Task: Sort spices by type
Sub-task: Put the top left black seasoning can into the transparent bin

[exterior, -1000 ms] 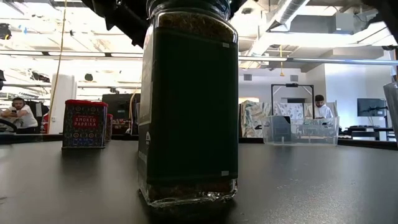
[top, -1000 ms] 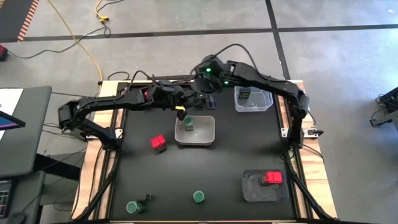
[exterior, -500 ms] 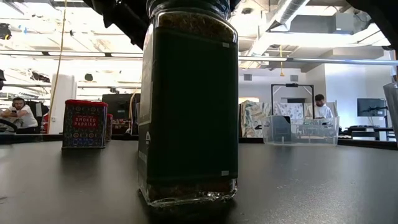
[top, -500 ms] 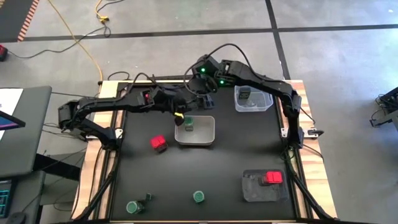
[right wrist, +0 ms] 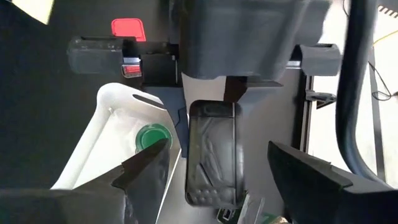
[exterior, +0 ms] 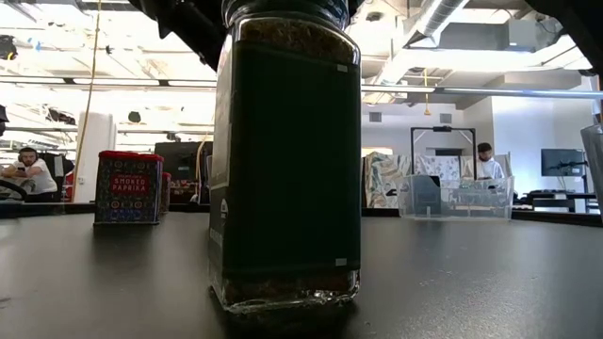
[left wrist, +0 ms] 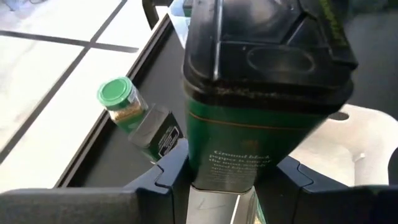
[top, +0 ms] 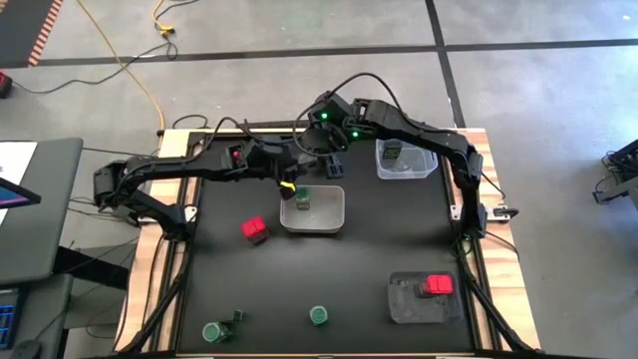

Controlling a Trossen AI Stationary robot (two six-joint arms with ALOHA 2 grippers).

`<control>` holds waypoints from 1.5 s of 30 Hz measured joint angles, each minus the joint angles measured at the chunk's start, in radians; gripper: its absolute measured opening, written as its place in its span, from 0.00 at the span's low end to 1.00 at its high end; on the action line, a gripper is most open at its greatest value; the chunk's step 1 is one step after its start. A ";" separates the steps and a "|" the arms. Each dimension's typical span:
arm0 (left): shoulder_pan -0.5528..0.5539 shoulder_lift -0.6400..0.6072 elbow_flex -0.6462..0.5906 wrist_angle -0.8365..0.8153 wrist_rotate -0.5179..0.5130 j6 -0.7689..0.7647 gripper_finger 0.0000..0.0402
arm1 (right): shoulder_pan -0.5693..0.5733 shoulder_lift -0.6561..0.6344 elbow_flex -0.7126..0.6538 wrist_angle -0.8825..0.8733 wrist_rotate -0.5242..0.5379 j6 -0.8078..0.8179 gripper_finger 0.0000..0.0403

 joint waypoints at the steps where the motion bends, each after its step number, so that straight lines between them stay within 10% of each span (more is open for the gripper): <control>1: 0.000 0.000 0.007 0.000 0.000 0.000 0.33 | 0.001 0.000 0.000 0.001 0.000 0.000 0.75; 33: 0.000 0.000 0.034 -0.014 -0.002 -0.028 0.33 | 0.003 0.000 -0.001 0.008 0.004 0.001 0.39; 45: 0.000 0.002 0.034 -0.005 0.001 -0.058 0.33 | -0.001 0.000 -0.001 0.005 0.004 0.001 0.41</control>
